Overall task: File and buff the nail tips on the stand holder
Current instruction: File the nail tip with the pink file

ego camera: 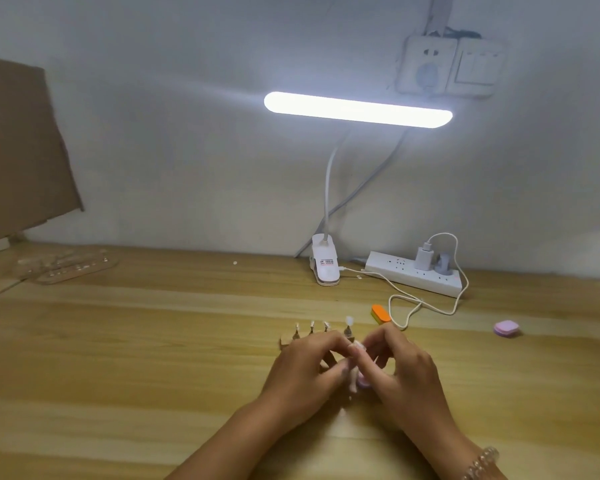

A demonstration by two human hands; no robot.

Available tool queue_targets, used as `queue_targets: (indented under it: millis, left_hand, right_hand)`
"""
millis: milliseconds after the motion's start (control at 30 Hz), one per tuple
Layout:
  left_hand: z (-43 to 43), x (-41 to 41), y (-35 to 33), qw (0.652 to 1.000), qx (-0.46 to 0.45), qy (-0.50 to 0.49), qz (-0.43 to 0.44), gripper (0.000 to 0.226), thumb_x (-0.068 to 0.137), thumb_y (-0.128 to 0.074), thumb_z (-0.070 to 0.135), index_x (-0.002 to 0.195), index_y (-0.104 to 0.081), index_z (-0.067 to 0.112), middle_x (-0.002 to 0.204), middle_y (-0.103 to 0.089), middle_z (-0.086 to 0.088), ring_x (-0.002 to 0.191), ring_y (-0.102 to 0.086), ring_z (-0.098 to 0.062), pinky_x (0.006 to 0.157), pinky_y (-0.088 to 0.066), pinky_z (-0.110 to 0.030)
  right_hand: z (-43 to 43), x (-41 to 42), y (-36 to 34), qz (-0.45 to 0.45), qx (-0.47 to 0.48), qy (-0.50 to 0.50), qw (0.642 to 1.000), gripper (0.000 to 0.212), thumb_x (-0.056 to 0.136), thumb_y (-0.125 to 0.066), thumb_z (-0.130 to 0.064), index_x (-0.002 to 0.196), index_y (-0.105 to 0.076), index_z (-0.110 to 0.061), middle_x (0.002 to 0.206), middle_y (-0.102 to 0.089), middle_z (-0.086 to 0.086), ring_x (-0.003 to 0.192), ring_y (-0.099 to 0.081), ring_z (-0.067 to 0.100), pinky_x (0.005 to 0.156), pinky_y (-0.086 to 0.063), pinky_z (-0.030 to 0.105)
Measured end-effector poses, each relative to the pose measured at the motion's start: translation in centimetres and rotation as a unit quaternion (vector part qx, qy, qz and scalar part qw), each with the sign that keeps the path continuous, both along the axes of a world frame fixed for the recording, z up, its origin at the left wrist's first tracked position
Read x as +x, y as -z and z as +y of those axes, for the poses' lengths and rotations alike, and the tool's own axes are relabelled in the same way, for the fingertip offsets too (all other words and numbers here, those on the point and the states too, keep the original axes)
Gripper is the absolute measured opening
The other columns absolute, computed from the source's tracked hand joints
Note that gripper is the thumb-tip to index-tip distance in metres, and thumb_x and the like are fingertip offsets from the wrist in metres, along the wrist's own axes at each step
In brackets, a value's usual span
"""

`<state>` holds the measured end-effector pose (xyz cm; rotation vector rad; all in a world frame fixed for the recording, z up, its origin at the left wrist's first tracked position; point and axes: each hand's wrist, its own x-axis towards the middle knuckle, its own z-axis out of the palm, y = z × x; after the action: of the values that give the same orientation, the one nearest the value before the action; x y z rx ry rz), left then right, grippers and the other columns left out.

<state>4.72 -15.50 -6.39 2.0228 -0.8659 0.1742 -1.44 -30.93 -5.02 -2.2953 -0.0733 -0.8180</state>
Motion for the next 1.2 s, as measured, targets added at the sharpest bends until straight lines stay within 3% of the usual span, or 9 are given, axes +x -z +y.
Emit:
queue_targets:
  millis: [100, 200, 300, 567, 633, 700, 767, 867, 1200]
  left_hand:
    - [0.5, 0.4, 0.0, 0.999, -0.017, -0.042, 0.010, 0.012, 0.086, -0.069, 0.031, 0.083, -0.064, 0.041, 0.092, -0.068, 0.028, 0.079, -0.064, -0.001, 0.068, -0.051, -0.022]
    - [0.5, 0.7, 0.0, 0.995, -0.036, -0.076, 0.044, 0.007, 0.076, -0.062, 0.038, 0.077, -0.060, 0.032, 0.083, -0.067, 0.022, 0.069, -0.061, -0.003, 0.069, -0.053, -0.030]
    - [0.4, 0.9, 0.1, 0.994, -0.044, -0.066, 0.070, 0.006, 0.073, -0.057, 0.037, 0.071, -0.054, 0.032, 0.073, -0.062, 0.018, 0.062, -0.053, -0.006, 0.067, -0.049, -0.033]
    - [0.5, 1.0, 0.3, 0.991, -0.073, -0.059, 0.095, 0.011, 0.076, -0.054, 0.038, 0.076, -0.055, 0.027, 0.070, -0.060, 0.015, 0.059, -0.048, -0.006, 0.064, -0.042, -0.032]
    - [0.6, 1.1, 0.4, 0.991, -0.068, -0.043, 0.106, 0.010, 0.078, -0.056, 0.040, 0.081, -0.061, 0.032, 0.078, -0.066, 0.020, 0.062, -0.053, -0.005, 0.066, -0.046, -0.031]
    - [0.6, 1.1, 0.5, 0.991, -0.058, -0.028, 0.117, 0.010, 0.080, -0.058, 0.040, 0.086, -0.066, 0.038, 0.085, -0.070, 0.022, 0.065, -0.058, -0.004, 0.069, -0.051, -0.034]
    - [0.5, 1.1, 0.5, 0.991, -0.043, -0.013, 0.128, 0.011, 0.081, -0.060, 0.039, 0.088, -0.068, 0.040, 0.085, -0.071, 0.021, 0.065, -0.060, -0.008, 0.069, -0.052, -0.037]
    - [0.6, 1.2, 0.5, 0.992, -0.018, -0.007, 0.125, 0.013, 0.082, -0.061, 0.040, 0.090, -0.070, 0.041, 0.089, -0.071, 0.022, 0.069, -0.063, -0.011, 0.074, -0.054, -0.041]
    - [0.7, 1.3, 0.5, 0.992, -0.023, 0.000, 0.121, 0.010, 0.086, -0.065, 0.034, 0.092, -0.073, 0.035, 0.090, -0.073, 0.019, 0.067, -0.057, -0.008, 0.075, -0.052, -0.042]
  right_hand:
    - [-0.2, -0.2, 0.1, 0.032, -0.030, 0.014, 0.999, 0.020, 0.081, -0.074, -0.038, 0.081, -0.055, -0.029, 0.068, -0.053, -0.011, 0.066, -0.052, 0.006, 0.067, -0.041, 0.030]
    - [-0.6, -0.5, 0.4, 0.105, -0.110, 0.033, 0.988, 0.024, 0.081, -0.060, -0.049, 0.096, -0.047, -0.035, 0.087, -0.048, -0.018, 0.084, -0.051, 0.003, 0.081, -0.037, 0.031]
    - [-0.6, -0.7, 0.7, 0.159, -0.179, 0.040, 0.970, 0.022, 0.079, -0.050, -0.050, 0.095, -0.044, -0.037, 0.093, -0.046, -0.018, 0.093, -0.046, 0.004, 0.083, -0.032, 0.029]
    - [-1.0, -0.4, 0.6, 0.091, 0.007, 0.016, 0.996, 0.020, 0.079, -0.073, -0.042, 0.095, -0.062, -0.036, 0.085, -0.062, -0.017, 0.077, -0.060, 0.005, 0.079, -0.050, 0.035]
    - [-1.1, -0.4, 0.5, 0.057, 0.038, 0.008, 0.998, 0.025, 0.077, -0.075, -0.045, 0.098, -0.064, -0.037, 0.091, -0.062, -0.018, 0.079, -0.058, 0.006, 0.072, -0.051, 0.028]
    - [-0.8, -0.4, 0.4, 0.023, 0.025, -0.003, 0.999, 0.032, 0.076, -0.074, -0.055, 0.101, -0.064, -0.036, 0.094, -0.061, -0.020, 0.082, -0.057, 0.007, 0.069, -0.047, 0.021]
    - [-0.2, -0.5, 0.5, 0.023, -0.005, -0.029, 0.999, 0.036, 0.075, -0.069, -0.061, 0.100, -0.065, -0.035, 0.094, -0.060, -0.021, 0.083, -0.057, 0.006, 0.069, -0.046, 0.024]
    - [-0.2, 0.0, 0.7, 0.038, 0.001, -0.018, 0.999, 0.026, 0.077, -0.072, -0.051, 0.095, -0.065, -0.034, 0.092, -0.060, -0.019, 0.082, -0.056, 0.006, 0.071, -0.049, 0.029]
    - [-0.7, 0.3, 0.7, 0.040, 0.009, 0.010, 0.999, 0.022, 0.075, -0.073, -0.050, 0.087, -0.066, -0.033, 0.089, -0.060, -0.016, 0.079, -0.053, 0.005, 0.070, -0.043, 0.019]
